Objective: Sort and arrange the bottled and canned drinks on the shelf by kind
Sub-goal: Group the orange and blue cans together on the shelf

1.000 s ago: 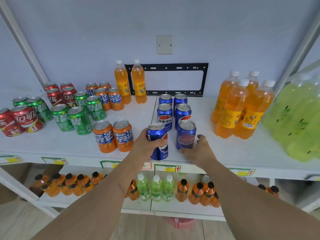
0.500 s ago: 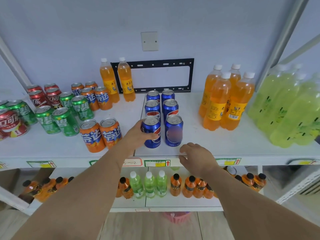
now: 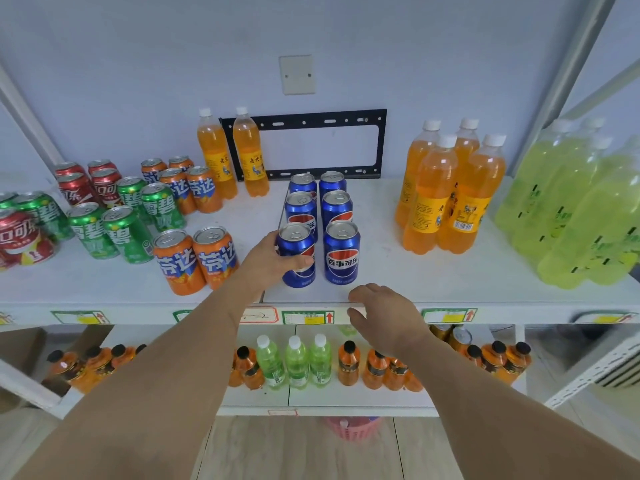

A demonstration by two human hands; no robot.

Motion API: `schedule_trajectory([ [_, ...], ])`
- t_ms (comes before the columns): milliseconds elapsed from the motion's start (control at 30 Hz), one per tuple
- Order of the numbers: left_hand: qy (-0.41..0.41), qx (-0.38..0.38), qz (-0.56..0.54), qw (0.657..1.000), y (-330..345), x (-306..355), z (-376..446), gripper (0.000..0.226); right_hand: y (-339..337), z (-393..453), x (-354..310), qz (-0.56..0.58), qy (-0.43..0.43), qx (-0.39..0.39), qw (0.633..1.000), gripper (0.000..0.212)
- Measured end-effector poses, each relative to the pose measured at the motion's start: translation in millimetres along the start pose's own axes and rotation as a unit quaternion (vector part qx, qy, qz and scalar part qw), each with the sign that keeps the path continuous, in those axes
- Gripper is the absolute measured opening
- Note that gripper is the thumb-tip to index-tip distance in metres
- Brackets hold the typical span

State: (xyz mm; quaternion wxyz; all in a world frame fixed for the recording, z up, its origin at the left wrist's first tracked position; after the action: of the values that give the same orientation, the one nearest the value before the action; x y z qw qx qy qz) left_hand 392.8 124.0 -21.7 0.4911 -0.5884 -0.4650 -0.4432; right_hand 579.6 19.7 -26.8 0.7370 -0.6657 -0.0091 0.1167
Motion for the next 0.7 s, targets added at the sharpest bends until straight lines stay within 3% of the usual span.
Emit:
schedule_trajectory([
  [133,-0.010,0.001,0.018,1.000,-4,-1,-3,0.081,0,-1,-9,-0.005,-0.002,0.000,1.000,0.036],
  [233,-0.032,0.033,0.100,0.994,-12,1,-13,0.090,-8,2,-22,-0.028,-0.006,0.004,1.000,0.033],
  [300,0.001,0.046,0.215,0.976,-15,14,-27,0.072,-18,6,-33,-0.049,-0.007,0.009,0.999,0.032],
  [400,0.132,0.063,0.409,0.901,-20,49,-57,0.043,-38,12,-61,-0.083,-0.020,0.030,0.996,0.030],
  [533,0.262,0.057,0.607,0.748,-40,86,-97,0.033,-63,20,-107,-0.129,-0.028,0.060,0.989,0.023],
  [633,0.317,0.061,0.692,0.646,-76,95,-114,0.029,-79,26,-148,-0.162,-0.034,0.076,0.983,0.024],
  [700,0.337,0.056,0.719,0.606,-104,99,-122,0.025,-90,31,-179,-0.172,-0.044,0.088,0.980,0.026],
])
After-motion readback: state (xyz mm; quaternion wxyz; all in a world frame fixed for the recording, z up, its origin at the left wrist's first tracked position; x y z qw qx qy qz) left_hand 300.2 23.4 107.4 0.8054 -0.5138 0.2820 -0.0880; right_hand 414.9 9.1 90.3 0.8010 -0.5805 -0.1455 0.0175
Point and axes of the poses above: each hand's wrist, its own z-axis towards the middle knuckle, its own y-axis out of the palm, x = y × z, the point moved 9 cm from there along z, towards the middle knuckle, and after that the axes turned 8 degrees about -z, right-handed, at the moved point
